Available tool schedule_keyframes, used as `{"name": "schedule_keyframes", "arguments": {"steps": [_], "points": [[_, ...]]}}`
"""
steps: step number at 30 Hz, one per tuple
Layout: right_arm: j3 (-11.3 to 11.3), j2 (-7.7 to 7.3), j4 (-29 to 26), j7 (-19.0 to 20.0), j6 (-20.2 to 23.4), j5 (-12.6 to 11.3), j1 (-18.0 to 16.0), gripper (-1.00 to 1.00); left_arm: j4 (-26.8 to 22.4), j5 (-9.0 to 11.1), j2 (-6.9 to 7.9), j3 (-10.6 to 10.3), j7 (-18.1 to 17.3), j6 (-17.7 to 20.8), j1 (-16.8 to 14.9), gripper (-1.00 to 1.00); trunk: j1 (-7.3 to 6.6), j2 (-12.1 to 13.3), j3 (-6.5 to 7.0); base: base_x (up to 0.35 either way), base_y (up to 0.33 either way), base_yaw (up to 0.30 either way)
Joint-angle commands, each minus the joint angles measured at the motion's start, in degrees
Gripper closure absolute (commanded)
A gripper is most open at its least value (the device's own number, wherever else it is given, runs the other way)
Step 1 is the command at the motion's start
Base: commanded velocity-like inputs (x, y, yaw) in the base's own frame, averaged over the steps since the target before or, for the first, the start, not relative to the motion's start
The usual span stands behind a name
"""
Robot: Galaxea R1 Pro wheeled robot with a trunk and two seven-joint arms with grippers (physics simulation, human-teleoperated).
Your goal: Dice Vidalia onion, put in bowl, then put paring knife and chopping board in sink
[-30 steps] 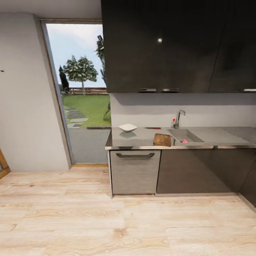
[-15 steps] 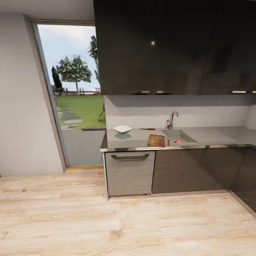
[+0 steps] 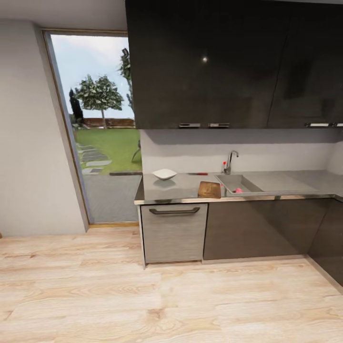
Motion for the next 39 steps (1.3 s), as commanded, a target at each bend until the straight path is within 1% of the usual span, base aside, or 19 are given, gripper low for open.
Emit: {"name": "schedule_keyframes", "arguments": {"steps": [1, 39], "points": [[-0.01, 0.0, -0.04, -0.03, -0.1, -0.01, 0.0, -1.0, -0.04, 0.02, 0.0, 0.05, -0.02, -0.11, 0.0, -1.0, -0.21, 0.35, 0.11, 0.0, 0.0, 0.0], [-0.01, 0.0, -0.04, -0.03, -0.16, -0.01, 0.0, -1.0, -0.04, 0.02, 0.0, 0.05, -0.02, -0.11, 0.0, -1.0, -8.56, 15.59, 6.93, 0.0, 0.0, 0.0]]}}
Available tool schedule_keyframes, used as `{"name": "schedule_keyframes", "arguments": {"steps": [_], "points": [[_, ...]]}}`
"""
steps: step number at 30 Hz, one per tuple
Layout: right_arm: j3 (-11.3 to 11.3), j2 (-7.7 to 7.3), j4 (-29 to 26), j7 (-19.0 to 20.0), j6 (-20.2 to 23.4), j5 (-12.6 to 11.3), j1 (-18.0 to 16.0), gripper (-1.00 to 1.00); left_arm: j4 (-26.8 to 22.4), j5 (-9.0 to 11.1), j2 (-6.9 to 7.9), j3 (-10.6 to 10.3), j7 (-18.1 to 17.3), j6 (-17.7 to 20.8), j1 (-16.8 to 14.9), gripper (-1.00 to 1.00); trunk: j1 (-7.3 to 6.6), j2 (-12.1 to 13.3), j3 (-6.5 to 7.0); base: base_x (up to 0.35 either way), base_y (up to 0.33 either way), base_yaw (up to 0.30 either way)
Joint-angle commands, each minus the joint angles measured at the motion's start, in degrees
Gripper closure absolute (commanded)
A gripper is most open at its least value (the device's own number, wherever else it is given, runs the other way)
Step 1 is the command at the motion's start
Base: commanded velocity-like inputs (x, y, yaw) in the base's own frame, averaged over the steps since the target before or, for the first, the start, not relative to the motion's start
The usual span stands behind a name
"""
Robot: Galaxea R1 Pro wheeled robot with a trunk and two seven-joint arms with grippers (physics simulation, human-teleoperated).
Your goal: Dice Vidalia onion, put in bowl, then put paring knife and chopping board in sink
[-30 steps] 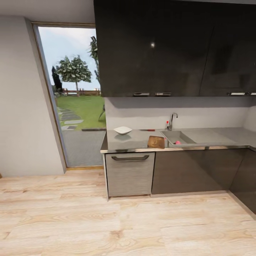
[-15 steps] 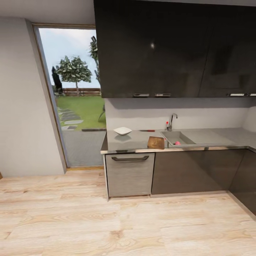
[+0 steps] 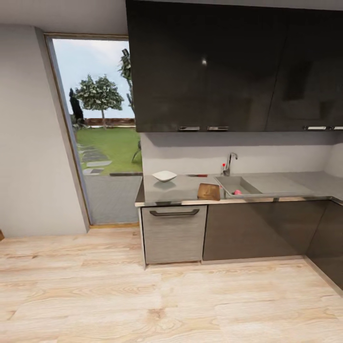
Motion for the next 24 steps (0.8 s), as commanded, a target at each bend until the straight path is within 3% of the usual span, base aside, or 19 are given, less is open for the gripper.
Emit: {"name": "schedule_keyframes", "arguments": {"steps": [1, 4, 24], "points": [[0.0, 0.0, 0.02, -0.03, -0.14, -0.01, -0.01, -1.0, 0.02, 0.02, 0.0, 0.05, -0.02, -0.16, 0.0, -1.0, -0.21, 0.39, 0.18, 0.0, 0.0, 0.0], [0.0, 0.0, 0.02, -0.03, -0.1, -0.01, 0.0, -1.0, 0.02, 0.02, 0.0, 0.05, -0.02, -0.16, 0.0, -1.0, -0.87, 1.6, 0.72, 0.0, 0.0, 0.0], [0.0, 0.0, 0.02, -0.03, -0.09, -0.01, 0.0, -1.0, 0.02, 0.02, 0.0, 0.05, -0.02, -0.16, 0.0, -1.0, -0.87, 1.6, 0.72, 0.0, 0.0, 0.0]]}}
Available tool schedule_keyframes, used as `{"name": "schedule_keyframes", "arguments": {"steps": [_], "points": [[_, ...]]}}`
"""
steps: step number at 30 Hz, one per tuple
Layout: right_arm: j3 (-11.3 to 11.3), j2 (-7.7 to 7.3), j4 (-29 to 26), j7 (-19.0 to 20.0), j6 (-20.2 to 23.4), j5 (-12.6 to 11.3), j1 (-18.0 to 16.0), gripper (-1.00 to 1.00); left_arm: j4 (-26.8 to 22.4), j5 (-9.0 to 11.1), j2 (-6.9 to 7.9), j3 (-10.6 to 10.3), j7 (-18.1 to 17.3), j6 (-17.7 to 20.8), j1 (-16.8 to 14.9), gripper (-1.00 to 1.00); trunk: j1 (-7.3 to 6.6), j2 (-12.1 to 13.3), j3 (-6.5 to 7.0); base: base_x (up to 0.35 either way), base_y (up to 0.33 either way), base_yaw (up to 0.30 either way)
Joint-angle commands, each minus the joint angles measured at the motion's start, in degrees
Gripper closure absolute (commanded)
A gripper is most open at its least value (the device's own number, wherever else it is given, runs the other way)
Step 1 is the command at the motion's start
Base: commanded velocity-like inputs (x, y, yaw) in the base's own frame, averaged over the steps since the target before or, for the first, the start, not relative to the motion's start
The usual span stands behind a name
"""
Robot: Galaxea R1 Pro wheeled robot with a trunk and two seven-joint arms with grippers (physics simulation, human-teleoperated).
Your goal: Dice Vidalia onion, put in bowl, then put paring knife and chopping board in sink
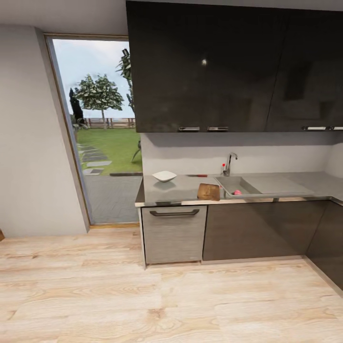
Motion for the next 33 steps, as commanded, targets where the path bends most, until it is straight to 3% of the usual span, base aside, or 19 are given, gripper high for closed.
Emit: {"name": "schedule_keyframes", "arguments": {"steps": [1, 9, 12, 22, 33], "points": [[-0.01, 0.0, 0.02, -0.03, -0.15, -0.01, 0.0, -1.0, 0.02, 0.02, 0.0, 0.05, -0.02, -0.16, 0.0, -1.0, 0.02, -0.03, -0.01, 0.0, 0.0, 0.0], [0.02, 0.0, 0.02, -0.03, -0.18, -0.01, 0.0, -1.0, 0.02, 0.02, 0.0, 0.01, 0.08, -0.55, 0.0, -1.0, 0.02, -0.03, 0.0, 0.0, 0.0, -0.076], [0.02, 0.0, 0.02, -0.03, -0.19, -0.01, 0.0, -1.0, 0.26, 0.02, 0.07, -0.03, 0.24, -3.07, 0.0, -1.0, 0.02, -0.03, 0.06, 0.0, 0.0, -0.201], [0.06, -0.08, 0.05, -0.11, -0.31, 0.18, 0.0, -1.0, 1.53, 0.01, 0.08, 0.02, 0.25, -4.85, 0.0, -1.0, 0.02, -0.03, 0.12, 0.001, 0.0, -0.043], [0.08, -0.61, 0.07, -0.12, -1.19, 0.17, 0.0, -1.0, 1.69, 0.02, 0.14, 0.1, 0.25, -4.91, 0.0, -1.0, 0.02, -0.03, 0.13, 0.22, -0.085, 0.0]]}}
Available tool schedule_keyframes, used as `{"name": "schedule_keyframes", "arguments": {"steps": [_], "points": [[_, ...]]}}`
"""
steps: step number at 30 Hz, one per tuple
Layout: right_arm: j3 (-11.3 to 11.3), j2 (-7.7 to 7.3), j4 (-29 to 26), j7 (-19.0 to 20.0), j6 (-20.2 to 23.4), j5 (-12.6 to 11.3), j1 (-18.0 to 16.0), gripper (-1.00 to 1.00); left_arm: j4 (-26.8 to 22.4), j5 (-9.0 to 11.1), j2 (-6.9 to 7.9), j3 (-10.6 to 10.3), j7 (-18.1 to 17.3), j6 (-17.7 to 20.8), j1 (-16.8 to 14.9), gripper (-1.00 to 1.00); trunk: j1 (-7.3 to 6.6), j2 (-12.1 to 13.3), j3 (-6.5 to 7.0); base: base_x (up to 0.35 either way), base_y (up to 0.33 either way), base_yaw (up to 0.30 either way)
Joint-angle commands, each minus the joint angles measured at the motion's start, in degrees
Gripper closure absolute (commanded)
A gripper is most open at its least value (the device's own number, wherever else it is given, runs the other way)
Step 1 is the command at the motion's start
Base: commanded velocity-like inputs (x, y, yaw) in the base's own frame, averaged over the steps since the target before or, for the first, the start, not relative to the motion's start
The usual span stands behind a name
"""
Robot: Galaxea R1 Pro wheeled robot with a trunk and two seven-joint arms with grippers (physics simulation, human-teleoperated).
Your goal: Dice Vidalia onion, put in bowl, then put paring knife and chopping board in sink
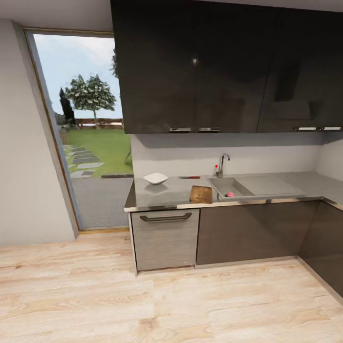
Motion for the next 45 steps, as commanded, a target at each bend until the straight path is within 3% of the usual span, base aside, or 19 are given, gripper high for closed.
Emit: {"name": "schedule_keyframes", "arguments": {"steps": [1, 21, 25, 29, 34, 38, 39, 45], "points": [[0.02, -0.01, 0.0, -0.02, -0.15, 0.01, 0.0, -1.0, 0.02, 0.02, -0.02, 0.03, 0.01, -0.16, 0.0, -1.0, 0.05, -0.02, -0.01, 0.296, -0.099, 0.0], [-0.08, 0.16, 0.2, -0.13, 0.09, -0.18, 0.0, -1.0, 0.02, 0.02, 0.03, 0.06, 0.01, -0.16, 0.0, -1.0, 0.05, -0.02, -0.01, 0.31, -0.026, 0.0], [-0.08, 0.31, -1.95, -0.83, 0.33, -0.25, -0.04, -1.0, 0.02, 0.02, 0.03, 0.02, 0.01, -0.16, 0.0, -1.0, 0.05, -0.02, -0.01, 0.315, 0.0, 0.0], [-0.09, 0.57, -8.72, -4.08, 1.99, -0.27, -0.08, -1.0, 0.02, 0.01, 0.01, 0.0, 0.01, -0.16, 0.0, -1.0, 0.05, -0.02, -0.01, 0.178, 0.0, 0.0], [0.0, 0.98, -21.0, -9.69, 13.72, -0.3, -0.15, -1.0, 0.02, 0.02, 0.02, 0.0, 0.01, -0.16, 0.0, -1.0, 0.05, -0.02, -0.01, 0.042, 0.0, 0.0], [0.07, 1.09, -30.54, -11.49, 22.33, -0.33, -0.4, -1.0, 0.08, 0.02, -0.02, 0.0, 0.01, -0.16, 0.0, -1.0, 0.05, -0.02, -0.01, 0.009, 0.0, 0.0], [0.13, 1.12, -37.04, -12.05, 27.24, -0.28, -1.35, -1.0, 0.1, 0.02, -0.04, 0.0, 0.01, -0.16, 0.0, -1.0, 0.05, -0.02, -0.01, 0.002, 0.0, 0.0], [0.17, 2.32, -41.85, -13.98, 38.2, -0.26, -9.4, -1.0, 0.11, 0.02, -0.06, 0.0, 0.01, -0.16, 0.0, -1.0, 0.05, -0.02, -0.01, 0.0, 0.0, 0.0]]}}
